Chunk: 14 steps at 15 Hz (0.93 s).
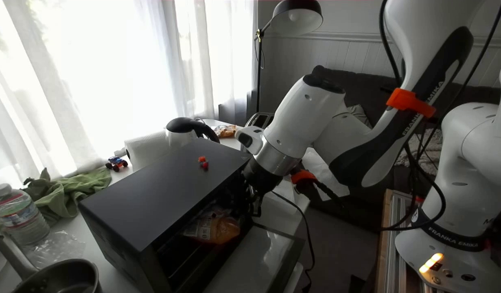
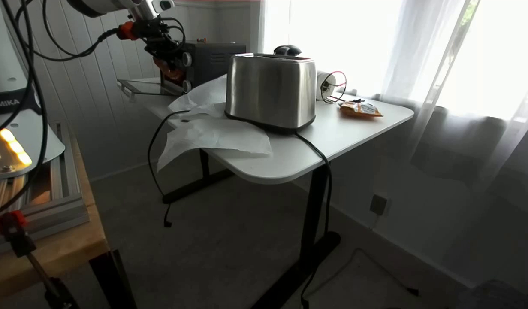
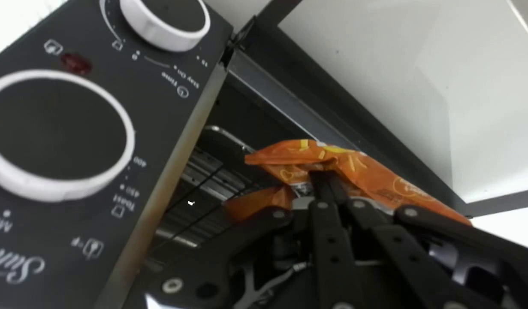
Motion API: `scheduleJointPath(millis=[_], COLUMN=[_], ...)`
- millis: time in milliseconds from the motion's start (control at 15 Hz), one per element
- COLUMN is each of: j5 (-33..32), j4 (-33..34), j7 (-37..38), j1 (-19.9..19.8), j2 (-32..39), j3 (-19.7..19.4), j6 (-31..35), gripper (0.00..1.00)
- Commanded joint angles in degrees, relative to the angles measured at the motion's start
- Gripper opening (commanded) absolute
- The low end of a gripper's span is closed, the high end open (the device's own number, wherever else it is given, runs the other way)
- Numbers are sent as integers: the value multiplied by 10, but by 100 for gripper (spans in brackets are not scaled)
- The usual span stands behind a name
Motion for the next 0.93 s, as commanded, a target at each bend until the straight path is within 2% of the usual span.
scheduleJointPath(millis=[0, 533, 867], j5=[-31, -21, -27], j4=[-15, 7, 20], j7=[23, 45, 59], j1=[-18, -56, -82], j2=[-41, -27, -20], j3=[8, 36, 63], j6=[24, 25, -4], gripper=[0, 0, 0])
